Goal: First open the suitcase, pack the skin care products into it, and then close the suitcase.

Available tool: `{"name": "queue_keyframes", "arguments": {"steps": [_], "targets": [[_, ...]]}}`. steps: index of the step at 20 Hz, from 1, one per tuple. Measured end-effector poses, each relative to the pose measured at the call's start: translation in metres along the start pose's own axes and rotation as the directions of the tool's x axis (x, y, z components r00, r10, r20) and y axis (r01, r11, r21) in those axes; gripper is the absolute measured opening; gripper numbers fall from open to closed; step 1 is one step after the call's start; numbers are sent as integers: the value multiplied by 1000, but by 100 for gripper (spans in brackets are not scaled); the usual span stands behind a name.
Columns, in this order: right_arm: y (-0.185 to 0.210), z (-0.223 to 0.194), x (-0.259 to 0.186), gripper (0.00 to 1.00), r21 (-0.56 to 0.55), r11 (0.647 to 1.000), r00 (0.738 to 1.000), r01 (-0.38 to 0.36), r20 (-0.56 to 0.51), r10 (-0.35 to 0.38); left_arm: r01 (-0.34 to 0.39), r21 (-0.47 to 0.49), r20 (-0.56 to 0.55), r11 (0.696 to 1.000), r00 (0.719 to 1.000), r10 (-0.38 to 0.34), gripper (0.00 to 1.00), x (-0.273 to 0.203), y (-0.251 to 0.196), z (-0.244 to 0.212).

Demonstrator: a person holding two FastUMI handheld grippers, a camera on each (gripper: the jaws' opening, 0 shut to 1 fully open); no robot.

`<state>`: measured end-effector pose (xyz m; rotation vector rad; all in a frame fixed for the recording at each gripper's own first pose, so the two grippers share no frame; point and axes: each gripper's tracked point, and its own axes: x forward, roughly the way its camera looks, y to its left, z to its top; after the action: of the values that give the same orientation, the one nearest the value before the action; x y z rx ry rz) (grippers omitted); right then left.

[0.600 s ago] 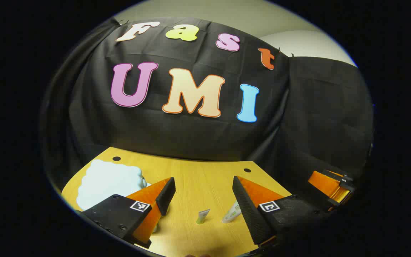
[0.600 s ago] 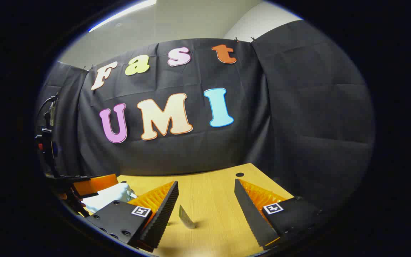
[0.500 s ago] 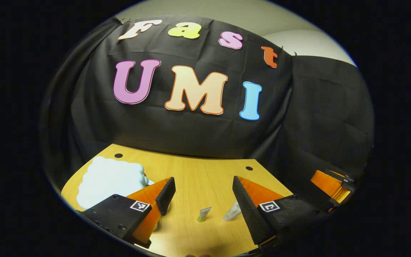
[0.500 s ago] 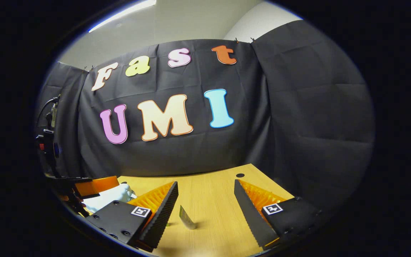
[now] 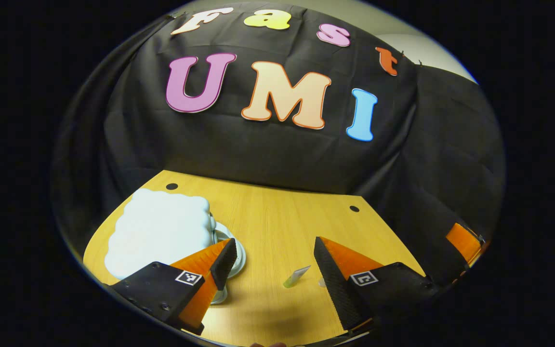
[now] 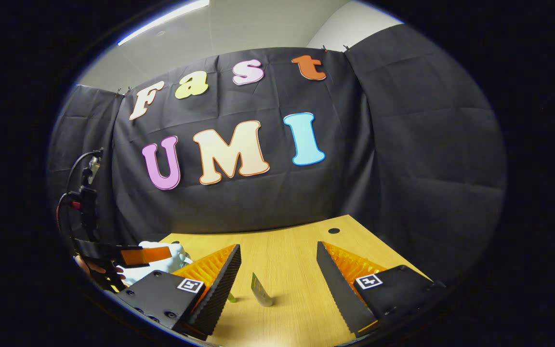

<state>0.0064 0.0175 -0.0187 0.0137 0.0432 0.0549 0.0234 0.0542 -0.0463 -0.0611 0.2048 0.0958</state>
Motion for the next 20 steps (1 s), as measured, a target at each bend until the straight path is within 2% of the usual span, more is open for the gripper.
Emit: {"name": "queue_keyframes", "arguments": {"steps": [3,9,15,20], "targets": [[-1,-3,2,98,-4,1000,1000,1,-5,-1,1,-86,-71,996,997,-7,95,20,9,-6],[-9,-6,5,98,-2,1000,1000,18,-14,-18,-67,-202,-232,977,973,18,96,62,39,-14],[-15,-4,10,98,10,999,999,35,-14,-34,-81,-132,-356,988,934,29,96,97,57,-22],[-16,-6,12,98,15,999,999,39,-22,-38,-102,-138,-451,985,892,29,96,119,62,-37]]}}
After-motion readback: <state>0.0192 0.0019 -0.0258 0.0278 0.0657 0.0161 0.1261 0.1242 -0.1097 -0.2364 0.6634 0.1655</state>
